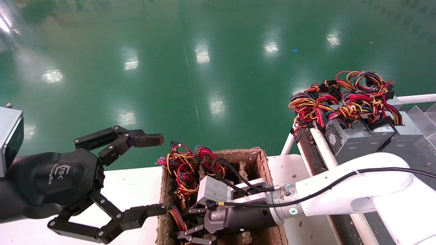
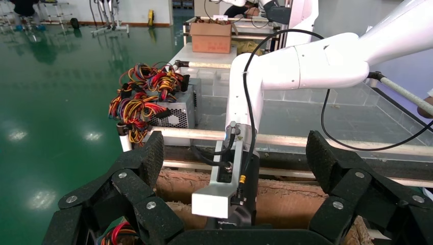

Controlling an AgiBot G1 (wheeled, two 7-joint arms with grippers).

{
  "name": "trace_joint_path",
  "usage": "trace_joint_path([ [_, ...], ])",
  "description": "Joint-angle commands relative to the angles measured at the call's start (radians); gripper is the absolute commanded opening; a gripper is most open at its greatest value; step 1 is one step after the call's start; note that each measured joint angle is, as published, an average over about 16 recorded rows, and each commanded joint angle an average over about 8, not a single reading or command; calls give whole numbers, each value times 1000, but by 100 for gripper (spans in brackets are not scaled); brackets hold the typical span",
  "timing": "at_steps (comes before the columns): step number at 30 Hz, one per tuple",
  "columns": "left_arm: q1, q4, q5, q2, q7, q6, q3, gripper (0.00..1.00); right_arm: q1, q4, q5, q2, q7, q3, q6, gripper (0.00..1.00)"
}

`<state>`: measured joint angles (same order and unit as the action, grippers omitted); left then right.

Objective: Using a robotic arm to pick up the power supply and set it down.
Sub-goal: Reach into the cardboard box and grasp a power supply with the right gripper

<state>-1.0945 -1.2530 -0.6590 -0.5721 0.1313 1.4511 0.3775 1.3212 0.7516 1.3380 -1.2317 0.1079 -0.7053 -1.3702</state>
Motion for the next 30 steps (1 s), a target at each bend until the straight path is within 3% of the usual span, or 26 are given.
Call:
trace_joint_path([
  [1,0,0,0,0,0,0,0,100,-1,-2,-2,0,-3,2,1,0],
  [15,0,0,0,0,0,0,0,100,-20,38,-43,19,-17,29,1,0],
  [30,0,0,0,0,0,0,0,100,-80,279,-115,134,43,109,78,0],
])
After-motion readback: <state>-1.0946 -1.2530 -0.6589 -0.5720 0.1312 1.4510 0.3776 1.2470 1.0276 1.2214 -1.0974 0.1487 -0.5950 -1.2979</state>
